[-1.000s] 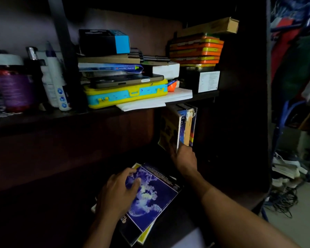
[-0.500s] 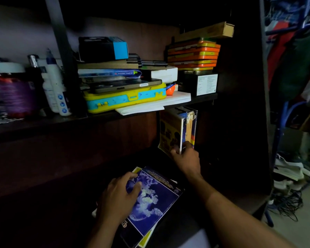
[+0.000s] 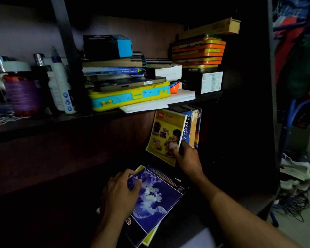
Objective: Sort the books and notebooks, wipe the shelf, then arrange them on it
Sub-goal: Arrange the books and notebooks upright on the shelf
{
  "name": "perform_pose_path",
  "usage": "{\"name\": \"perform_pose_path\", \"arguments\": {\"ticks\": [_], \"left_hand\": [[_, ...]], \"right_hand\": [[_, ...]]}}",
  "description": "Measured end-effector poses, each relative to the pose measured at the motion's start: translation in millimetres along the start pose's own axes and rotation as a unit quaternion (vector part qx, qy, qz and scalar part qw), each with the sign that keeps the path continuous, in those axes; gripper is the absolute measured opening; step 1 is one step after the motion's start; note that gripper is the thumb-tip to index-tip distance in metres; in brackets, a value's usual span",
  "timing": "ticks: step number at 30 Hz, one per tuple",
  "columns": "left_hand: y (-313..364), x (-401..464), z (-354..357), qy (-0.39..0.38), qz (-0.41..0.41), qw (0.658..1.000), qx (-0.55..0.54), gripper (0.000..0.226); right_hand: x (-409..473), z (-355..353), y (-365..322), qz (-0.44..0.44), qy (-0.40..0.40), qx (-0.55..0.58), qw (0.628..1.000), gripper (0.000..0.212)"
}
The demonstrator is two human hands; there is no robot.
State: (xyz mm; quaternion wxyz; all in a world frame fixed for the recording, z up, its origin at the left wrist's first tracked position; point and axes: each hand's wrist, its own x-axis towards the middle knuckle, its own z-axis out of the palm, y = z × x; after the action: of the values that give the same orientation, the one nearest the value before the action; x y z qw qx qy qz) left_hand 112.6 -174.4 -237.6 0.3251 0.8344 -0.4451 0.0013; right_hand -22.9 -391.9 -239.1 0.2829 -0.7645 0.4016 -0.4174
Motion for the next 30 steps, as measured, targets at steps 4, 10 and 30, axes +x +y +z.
{"name": "perform_pose_path", "arguments": {"ticks": [4,10,30], "left_hand": [[-0.1,1.2,-1.0,0.016,-0.022,0.999,0.048,0.028],[-4.2,4.3,-4.7,0.047,-0.056,0.994,0.081,0.040],[2.9,3.7,-16.9,0.004,-0.067,0.885,-0.460,0.040]], "right_hand": [[-4.2,-3.1,-5.3,0.016,-0.002,0.020,1.000,0.046],[-52.5,-28.6,-19.8,-0.066,0.031,0.038,0.997,0.034],[-95.7,-32.7,-16.0,-0.192,0.045,-0.025,0.980,0.036]]}}
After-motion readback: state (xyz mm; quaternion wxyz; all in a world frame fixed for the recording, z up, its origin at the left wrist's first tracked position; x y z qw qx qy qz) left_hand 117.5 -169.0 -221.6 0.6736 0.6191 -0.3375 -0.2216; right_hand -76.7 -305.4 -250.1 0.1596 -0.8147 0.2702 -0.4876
